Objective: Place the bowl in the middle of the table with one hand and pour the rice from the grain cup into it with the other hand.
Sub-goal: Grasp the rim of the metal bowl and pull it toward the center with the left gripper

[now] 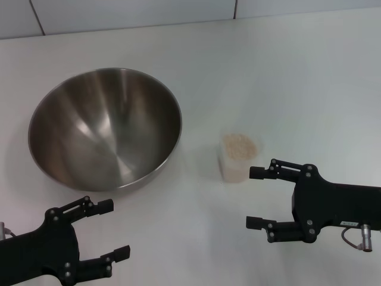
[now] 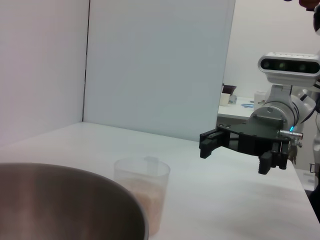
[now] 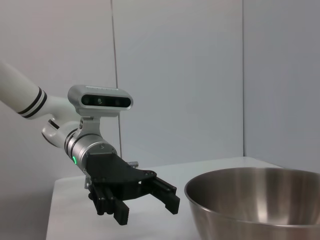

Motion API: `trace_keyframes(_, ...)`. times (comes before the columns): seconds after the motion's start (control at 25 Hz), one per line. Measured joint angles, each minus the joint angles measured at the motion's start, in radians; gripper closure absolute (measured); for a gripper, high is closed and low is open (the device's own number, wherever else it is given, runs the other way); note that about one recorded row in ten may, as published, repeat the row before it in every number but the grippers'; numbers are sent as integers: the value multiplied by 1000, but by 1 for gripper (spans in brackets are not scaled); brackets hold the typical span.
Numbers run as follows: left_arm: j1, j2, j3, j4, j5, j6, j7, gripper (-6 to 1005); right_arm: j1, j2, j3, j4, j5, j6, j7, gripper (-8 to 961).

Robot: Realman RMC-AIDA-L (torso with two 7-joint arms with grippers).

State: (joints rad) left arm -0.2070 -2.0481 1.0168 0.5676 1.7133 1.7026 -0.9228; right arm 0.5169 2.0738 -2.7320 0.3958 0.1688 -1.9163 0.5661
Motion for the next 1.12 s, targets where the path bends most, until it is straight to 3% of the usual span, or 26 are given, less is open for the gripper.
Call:
trace_keyframes(0.4, 0, 0, 0, 0, -1, 3, -1, 158, 0, 0, 0, 0, 0, 1, 0, 141)
trace_keyframes(0.52, 2, -6, -26, 18, -18, 62, -18, 157, 0, 0, 0, 0, 2, 1, 0, 143)
trace_keyframes(0.68, 1, -22, -97, 71, -116, 221, -100, 157, 0, 0, 0, 0, 3, -3, 0, 144)
trace_keyframes(0.72, -1, -23, -109, 132, -265, 283, -217, 157, 0, 0, 0, 0, 3, -3, 0, 145)
trace_keyframes(0.76, -1, -22, -110, 159, -298, 282, -249, 159, 0, 0, 1, 0, 3, -4, 0, 145)
trace_keyframes(0.84, -2, -20, -122, 268, -374, 228, -401, 164, 0, 0, 1, 0, 3, -5, 0, 146)
trace_keyframes(0.88, -2, -20, -125, 413, -365, 88, -600, 166, -1, 0, 1, 0, 3, -6, 0, 146)
trace_keyframes(0.92, -2, -20, -125, 413, -365, 88, -600, 169, -1, 0, 1, 0, 3, -6, 0, 147)
trace_keyframes(1.04, 4, -19, -107, 606, -265, -172, -836, 176, -1, 0, 1, 0, 5, -7, 0, 148)
trace_keyframes(1.08, -3, -18, -100, 712, -161, -283, -974, 178, -1, 0, 0, 0, 6, -9, 0, 148)
trace_keyframes(1.12, -3, -18, -100, 712, -161, -283, -974, 181, -1, 0, 0, 0, 6, -9, 0, 149)
